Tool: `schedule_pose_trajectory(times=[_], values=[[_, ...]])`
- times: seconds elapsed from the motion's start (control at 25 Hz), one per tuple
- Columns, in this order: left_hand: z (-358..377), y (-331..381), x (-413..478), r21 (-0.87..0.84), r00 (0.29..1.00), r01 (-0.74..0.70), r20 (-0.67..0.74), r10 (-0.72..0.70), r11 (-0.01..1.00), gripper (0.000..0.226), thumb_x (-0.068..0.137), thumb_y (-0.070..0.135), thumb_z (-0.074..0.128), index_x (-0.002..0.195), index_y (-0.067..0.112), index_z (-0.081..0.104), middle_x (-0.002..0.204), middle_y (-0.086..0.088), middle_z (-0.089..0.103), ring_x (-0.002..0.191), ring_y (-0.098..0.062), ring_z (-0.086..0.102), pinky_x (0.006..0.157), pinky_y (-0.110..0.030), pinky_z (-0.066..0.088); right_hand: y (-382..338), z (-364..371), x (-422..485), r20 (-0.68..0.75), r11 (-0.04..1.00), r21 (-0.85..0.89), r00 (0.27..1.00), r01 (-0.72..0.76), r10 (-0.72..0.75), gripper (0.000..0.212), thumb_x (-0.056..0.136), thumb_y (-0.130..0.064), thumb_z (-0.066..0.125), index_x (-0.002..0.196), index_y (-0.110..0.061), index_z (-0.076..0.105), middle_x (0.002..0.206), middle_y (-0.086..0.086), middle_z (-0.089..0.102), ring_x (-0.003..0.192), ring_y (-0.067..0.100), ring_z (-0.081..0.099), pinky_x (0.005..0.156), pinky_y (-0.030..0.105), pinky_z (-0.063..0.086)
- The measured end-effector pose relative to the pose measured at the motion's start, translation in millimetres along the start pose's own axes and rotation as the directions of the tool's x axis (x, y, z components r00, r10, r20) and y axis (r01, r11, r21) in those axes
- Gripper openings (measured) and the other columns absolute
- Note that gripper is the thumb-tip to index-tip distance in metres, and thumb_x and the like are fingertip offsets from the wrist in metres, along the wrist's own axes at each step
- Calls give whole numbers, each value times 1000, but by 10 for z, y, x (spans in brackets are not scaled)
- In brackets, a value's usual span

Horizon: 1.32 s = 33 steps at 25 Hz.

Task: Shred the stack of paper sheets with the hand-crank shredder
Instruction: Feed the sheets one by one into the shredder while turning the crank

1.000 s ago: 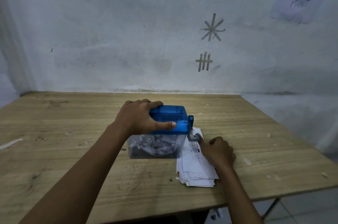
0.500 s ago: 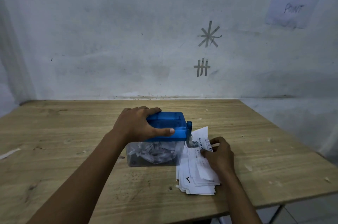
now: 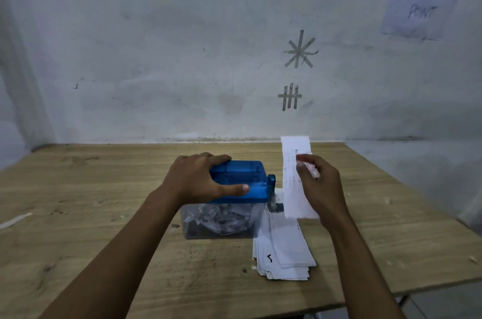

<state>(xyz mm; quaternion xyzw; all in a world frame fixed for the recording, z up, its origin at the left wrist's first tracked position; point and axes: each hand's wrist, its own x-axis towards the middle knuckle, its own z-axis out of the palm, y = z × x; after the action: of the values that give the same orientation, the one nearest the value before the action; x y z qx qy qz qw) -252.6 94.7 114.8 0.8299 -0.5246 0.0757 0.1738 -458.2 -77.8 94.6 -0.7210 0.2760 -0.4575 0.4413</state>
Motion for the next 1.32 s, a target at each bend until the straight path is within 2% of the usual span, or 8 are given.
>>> schedule_pose_trajectory(times=[0.16, 0.32, 0.52, 0.64, 0.72, 0.96, 1.2, 1.32], values=[[-22, -26, -9, -156, 999, 35, 8, -34, 987, 104, 56, 99, 33, 141, 42, 53, 134, 13, 61, 113, -12, 59, 92, -32, 47, -227, 85, 109, 137, 988, 141, 987, 69, -89, 51, 90, -1, 70, 129, -32, 57, 115, -13, 63, 97, 4, 65, 77, 22, 57], [-31, -47, -25, -325, 998, 61, -11, -68, 944, 84, 57, 88, 48, 127, 43, 60, 120, 23, 60, 107, -6, 59, 88, -29, 50, -415, 311, 233, 93, 971, 165, 978, 171, -188, 24, 89, -1, 71, 95, -24, 74, 98, -14, 73, 95, 5, 67, 76, 22, 53], [-49, -52, -57, -488, 996, 73, -13, -91, 870, 69, 56, 76, 59, 112, 36, 63, 108, 18, 65, 98, -4, 62, 89, -37, 57, -554, 593, 272, 247, 958, 267, 953, 109, -178, 31, 91, 2, 67, 108, -24, 71, 107, -22, 70, 98, 4, 68, 79, 24, 59], [-55, -53, -52, -526, 994, 76, -25, -105, 847, 67, 55, 73, 60, 108, 32, 63, 106, 14, 66, 96, -8, 63, 88, -41, 57, -563, 741, 268, 269, 950, 285, 941, 126, -206, 29, 87, 6, 71, 103, -19, 71, 110, -7, 73, 97, 11, 72, 84, 30, 60], [-49, -59, -36, -545, 992, 88, -24, -121, 834, 68, 55, 72, 60, 110, 32, 62, 106, 15, 66, 96, -8, 63, 90, -42, 56, -566, 823, 252, 286, 948, 296, 936, 117, -205, 27, 85, 6, 74, 101, -15, 70, 112, 3, 72, 96, 16, 73, 84, 32, 61], [-43, -77, -40, -608, 991, 78, -42, -130, 790, 84, 59, 69, 58, 131, 25, 60, 121, 7, 67, 106, -14, 63, 95, -42, 55, -545, 901, 227, 325, 953, 272, 919, 136, -224, 27, 79, 6, 79, 96, -14, 71, 107, 3, 71, 100, 13, 72, 84, 32, 61], [-7, -97, -34, -634, 987, 61, -75, -140, 771, 49, 87, 37, 64, 134, 25, 63, 125, 5, 69, 109, -16, 64, 100, -46, 53, -545, 871, 207, 424, 977, 191, 889, 98, -173, 32, 80, -1, 81, 106, -15, 69, 109, 5, 72, 102, 19, 72, 85, 35, 62], [13, -112, -31, -620, 988, 63, -72, -137, 782, 44, 94, 26, 66, 138, 23, 61, 130, 5, 67, 113, -18, 63, 102, -47, 52, -503, 762, 85, 323, 991, 102, 939, 86, -115, 33, 89, -23, 76, 117, -25, 61, 105, -4, 72, 100, 9, 69, 87, 26, 57]])
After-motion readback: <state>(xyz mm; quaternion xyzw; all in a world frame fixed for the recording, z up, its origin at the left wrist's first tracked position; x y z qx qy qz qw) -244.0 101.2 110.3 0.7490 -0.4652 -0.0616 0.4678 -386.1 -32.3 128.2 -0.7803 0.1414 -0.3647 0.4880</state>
